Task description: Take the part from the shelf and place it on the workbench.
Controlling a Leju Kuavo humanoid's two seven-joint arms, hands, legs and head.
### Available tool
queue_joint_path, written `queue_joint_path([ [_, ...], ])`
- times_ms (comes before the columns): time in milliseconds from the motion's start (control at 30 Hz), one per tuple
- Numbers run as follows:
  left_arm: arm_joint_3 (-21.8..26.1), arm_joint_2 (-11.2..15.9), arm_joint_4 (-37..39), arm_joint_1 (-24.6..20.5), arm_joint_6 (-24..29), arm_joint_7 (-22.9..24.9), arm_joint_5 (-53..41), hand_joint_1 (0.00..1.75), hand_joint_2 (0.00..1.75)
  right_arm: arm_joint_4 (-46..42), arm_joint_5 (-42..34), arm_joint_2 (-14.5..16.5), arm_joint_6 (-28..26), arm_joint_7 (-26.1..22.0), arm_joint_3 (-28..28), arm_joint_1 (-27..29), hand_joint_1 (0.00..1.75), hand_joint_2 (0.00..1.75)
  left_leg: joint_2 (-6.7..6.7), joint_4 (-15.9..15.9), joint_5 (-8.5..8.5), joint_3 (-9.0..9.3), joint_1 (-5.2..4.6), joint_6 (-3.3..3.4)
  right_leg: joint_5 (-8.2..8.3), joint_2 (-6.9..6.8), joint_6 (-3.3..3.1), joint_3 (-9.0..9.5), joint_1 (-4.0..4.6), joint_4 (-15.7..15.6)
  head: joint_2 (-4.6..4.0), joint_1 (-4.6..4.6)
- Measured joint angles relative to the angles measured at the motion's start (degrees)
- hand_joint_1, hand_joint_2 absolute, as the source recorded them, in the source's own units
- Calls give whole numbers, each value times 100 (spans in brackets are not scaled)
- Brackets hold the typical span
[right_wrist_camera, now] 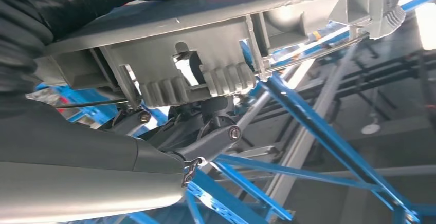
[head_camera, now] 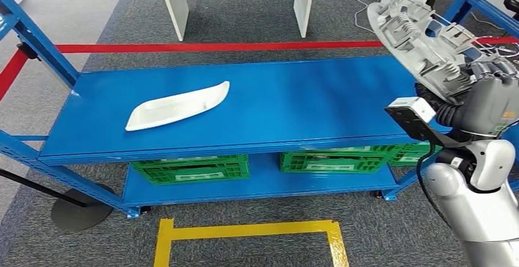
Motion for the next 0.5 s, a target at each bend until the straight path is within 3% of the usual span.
queue_joint_path([
  [500,-111,3,0,-33,46,-245,216,0,175,-998,-746,0,-7,-565,-91,315,175,175,0,-1,0,-4,0,0,-1,1,0,-6,0,0,0,-1],
])
